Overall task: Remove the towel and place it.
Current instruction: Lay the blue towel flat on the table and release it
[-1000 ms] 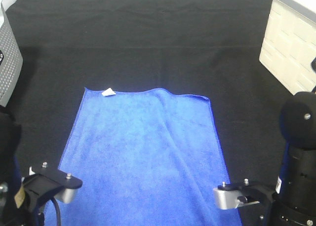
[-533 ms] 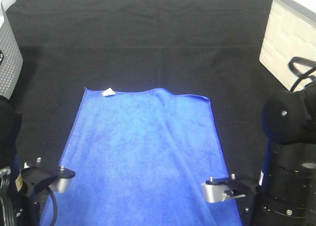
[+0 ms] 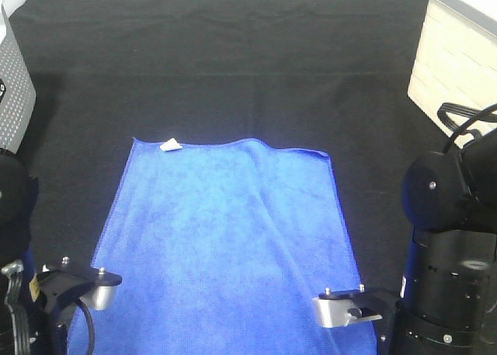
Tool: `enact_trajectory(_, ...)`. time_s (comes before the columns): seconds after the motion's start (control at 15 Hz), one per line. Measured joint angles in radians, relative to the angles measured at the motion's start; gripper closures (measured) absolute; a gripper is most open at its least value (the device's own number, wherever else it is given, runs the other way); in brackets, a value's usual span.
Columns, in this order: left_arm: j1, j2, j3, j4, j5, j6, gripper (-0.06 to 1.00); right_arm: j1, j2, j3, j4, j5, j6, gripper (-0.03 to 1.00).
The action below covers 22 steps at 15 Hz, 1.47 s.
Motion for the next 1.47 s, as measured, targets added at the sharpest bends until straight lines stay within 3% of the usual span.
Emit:
enact_trajectory(0.13,0.0,0.0,0.0,-0.01,0.002,0.0,0.94,0.0,0.0,0.0,0.001,0.017,-0.004,0.97)
enact_trajectory(0.27,0.0,0.0,0.0,-0.013,0.003,0.0,0.86,0.0,0.0,0.0,0.01,0.029,-0.004,0.9)
enact_trajectory(0.67,0.0,0.0,0.0,-0.028,0.023,-0.035,0.44,0.0,-0.016,0.0,0.077,0.056,-0.003,0.53)
enact_trajectory(0.87,0.0,0.0,0.0,-0.028,0.048,-0.039,0.41,0.0,-0.058,0.0,0.089,0.058,0.027,0.46)
enact_trajectory(1.27,0.0,0.0,-0.019,-0.028,0.093,-0.042,0.41,0.0,-0.165,-0.049,0.076,0.065,0.057,0.44)
enact_trajectory(1.47,0.0,0.0,-0.157,0.047,0.159,-0.045,0.41,-0.001,-0.235,-0.161,-0.002,0.077,0.098,0.44)
